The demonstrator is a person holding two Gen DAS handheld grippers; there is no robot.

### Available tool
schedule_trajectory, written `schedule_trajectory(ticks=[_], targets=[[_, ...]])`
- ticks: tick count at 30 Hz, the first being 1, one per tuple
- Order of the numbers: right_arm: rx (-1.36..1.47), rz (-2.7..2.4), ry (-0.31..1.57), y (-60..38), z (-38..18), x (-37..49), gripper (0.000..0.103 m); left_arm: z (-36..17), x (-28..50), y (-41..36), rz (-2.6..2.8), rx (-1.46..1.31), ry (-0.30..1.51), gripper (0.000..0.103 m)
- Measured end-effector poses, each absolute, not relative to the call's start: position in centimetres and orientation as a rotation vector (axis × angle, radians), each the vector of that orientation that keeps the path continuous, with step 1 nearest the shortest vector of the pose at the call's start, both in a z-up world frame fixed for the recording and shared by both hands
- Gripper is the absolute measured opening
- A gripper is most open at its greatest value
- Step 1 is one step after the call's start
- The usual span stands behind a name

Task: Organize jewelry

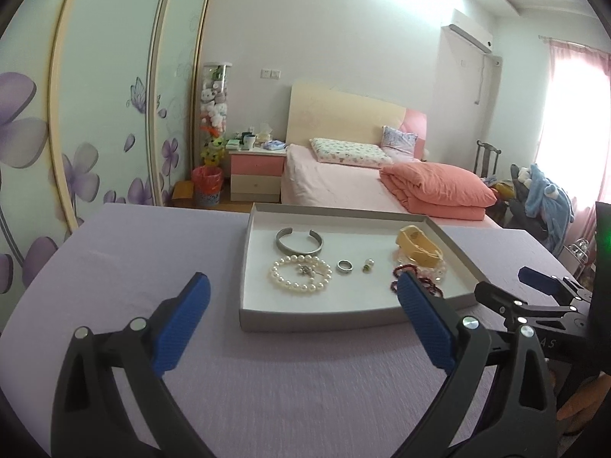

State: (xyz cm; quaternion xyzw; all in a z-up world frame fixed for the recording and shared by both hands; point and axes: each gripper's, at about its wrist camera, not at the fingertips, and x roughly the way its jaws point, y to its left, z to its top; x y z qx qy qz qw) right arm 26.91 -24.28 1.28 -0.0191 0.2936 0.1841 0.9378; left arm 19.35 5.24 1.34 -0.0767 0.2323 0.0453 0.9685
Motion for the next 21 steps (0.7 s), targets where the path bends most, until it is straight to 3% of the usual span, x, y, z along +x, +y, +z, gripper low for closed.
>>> schedule_trajectory(ticks=[21], targets=[[-0.006, 0.417, 0.524, -24.2, 2.0, 23.1, 0.101, 1.6, 16.6, 5.3, 0.057, -0.181, 0.456, 0.096]])
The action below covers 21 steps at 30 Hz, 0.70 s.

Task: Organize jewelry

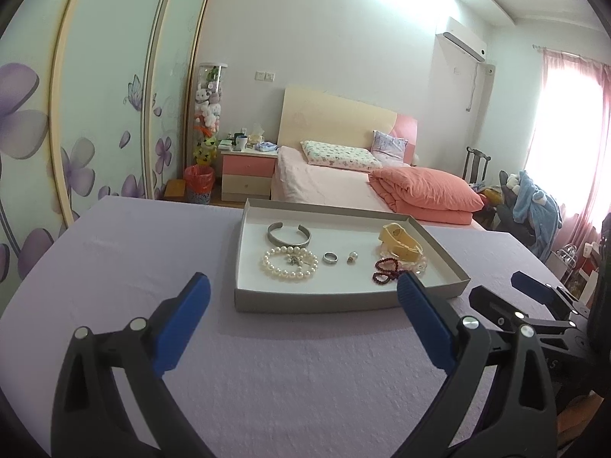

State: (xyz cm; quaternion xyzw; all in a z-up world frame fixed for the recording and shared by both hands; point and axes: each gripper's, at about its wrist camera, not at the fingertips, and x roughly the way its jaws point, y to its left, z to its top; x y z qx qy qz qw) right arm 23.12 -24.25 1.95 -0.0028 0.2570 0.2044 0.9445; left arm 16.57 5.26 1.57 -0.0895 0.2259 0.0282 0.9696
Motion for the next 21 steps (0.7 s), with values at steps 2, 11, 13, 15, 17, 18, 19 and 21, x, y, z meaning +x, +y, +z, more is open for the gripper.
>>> schedule_trajectory(ticks=[2, 11, 13, 15, 17, 18, 19, 21], targets=[[-0.006, 0.417, 0.521, -24.27, 2.01, 23.15, 0.101, 1.69, 16.49, 4.99, 0.058, -0.168, 0.454, 0.096], [-0.012, 0.413, 0.513, -24.02, 2.04, 23.23, 0.101, 1.71, 16.41, 4.69, 0.055, -0.166, 0.453, 0.096], [-0.012, 0.411, 0.512, -23.96, 2.00, 23.31, 0.101, 1.77, 16.64, 4.84, 0.058, -0.163, 0.450, 0.097], [-0.010, 0.411, 0.512, -23.99, 2.01, 23.33, 0.101, 1.71, 16.65, 4.70, 0.057, -0.158, 0.449, 0.097], [-0.008, 0.410, 0.511, -23.98, 2.02, 23.35, 0.101, 1.59, 16.69, 4.52, 0.050, -0.154, 0.452, 0.097], [-0.006, 0.408, 0.511, -24.07, 1.98, 23.35, 0.101, 1.55, 16.70, 4.45, 0.048, -0.152, 0.453, 0.097], [-0.004, 0.407, 0.511, -24.12, 1.95, 23.33, 0.101, 1.52, 16.75, 4.40, 0.046, -0.149, 0.454, 0.097], [-0.001, 0.406, 0.513, -24.19, 1.92, 23.47, 0.101, 1.45, 16.78, 4.25, 0.042, -0.146, 0.457, 0.097]])
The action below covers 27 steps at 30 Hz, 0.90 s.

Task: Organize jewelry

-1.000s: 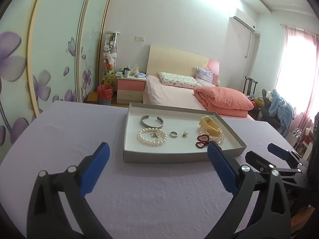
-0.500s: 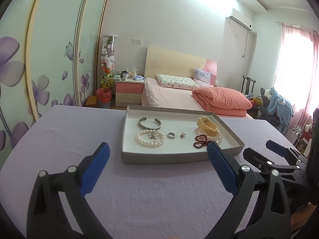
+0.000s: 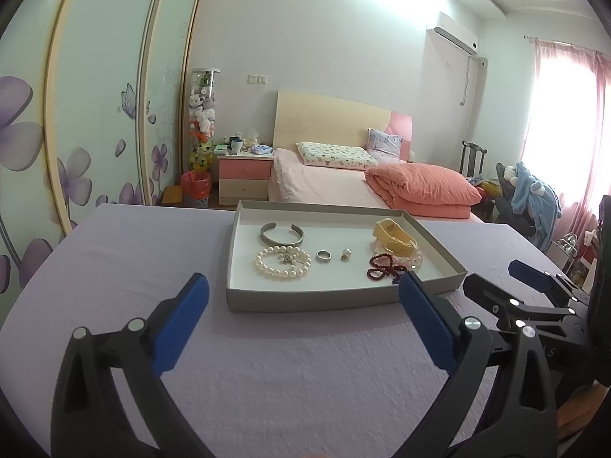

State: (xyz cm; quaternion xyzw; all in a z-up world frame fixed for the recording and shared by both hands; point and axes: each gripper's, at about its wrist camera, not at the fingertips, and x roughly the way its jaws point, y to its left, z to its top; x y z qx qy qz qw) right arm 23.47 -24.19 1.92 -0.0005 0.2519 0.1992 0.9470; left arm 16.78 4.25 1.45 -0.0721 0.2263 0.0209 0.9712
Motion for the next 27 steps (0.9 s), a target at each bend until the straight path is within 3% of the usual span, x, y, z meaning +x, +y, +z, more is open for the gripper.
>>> schedule_trajectory(ticks=[27], targets=[[0.004, 0.405, 0.514, -24.48, 1.79, 23.61, 0.101, 0.90, 16.97, 4.16, 0.035, -0.136, 0.468, 0.099]])
